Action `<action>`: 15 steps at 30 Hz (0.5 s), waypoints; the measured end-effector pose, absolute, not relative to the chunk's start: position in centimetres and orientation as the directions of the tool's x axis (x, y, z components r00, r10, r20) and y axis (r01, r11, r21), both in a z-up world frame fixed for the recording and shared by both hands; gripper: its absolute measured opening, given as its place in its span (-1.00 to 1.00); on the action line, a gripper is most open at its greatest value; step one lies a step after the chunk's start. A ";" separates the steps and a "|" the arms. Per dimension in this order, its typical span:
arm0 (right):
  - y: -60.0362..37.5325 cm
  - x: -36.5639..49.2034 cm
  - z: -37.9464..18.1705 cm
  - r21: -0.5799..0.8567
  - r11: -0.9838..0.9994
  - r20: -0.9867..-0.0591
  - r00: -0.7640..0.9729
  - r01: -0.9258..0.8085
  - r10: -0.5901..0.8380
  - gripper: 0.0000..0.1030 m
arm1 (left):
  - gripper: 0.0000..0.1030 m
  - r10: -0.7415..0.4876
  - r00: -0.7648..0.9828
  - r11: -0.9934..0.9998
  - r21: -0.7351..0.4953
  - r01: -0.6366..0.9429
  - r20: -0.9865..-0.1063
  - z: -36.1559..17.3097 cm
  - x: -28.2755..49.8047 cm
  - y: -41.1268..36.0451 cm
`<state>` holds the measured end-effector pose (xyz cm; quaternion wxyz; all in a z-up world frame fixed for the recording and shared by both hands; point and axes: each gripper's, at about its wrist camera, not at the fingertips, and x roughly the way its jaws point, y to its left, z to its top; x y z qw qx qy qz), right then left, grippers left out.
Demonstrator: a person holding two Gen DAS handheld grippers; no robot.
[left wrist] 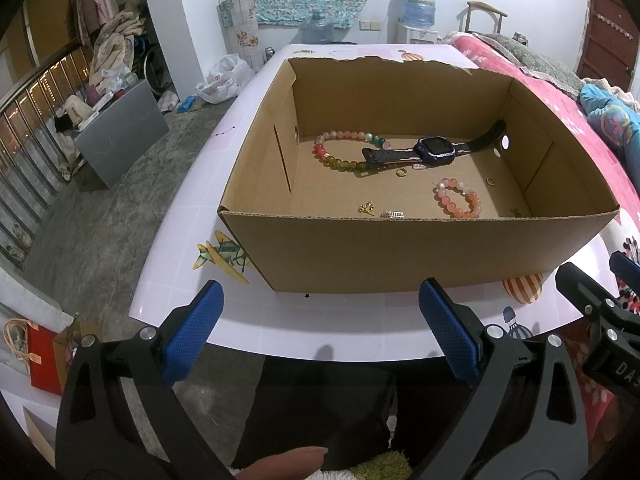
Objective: Organize jewelry
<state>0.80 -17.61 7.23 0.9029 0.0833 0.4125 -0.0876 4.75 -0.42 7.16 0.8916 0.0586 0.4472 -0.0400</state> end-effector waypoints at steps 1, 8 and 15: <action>-17.6 0.8 7.3 0.078 0.971 -0.759 0.644 0.227 -0.090 0.87 | 0.84 -0.019 0.596 0.990 0.069 0.124 -0.803 7.1 4.6 -0.4; -17.6 0.8 7.2 0.078 0.971 -0.759 0.645 0.226 -0.089 0.87 | 0.84 -0.019 0.596 0.990 0.068 0.122 -0.803 7.2 4.7 -0.4; -17.6 1.0 7.4 0.077 0.972 -0.760 0.644 0.224 -0.088 0.87 | 0.84 -0.019 0.595 0.990 0.067 0.122 -0.803 7.3 4.8 -0.3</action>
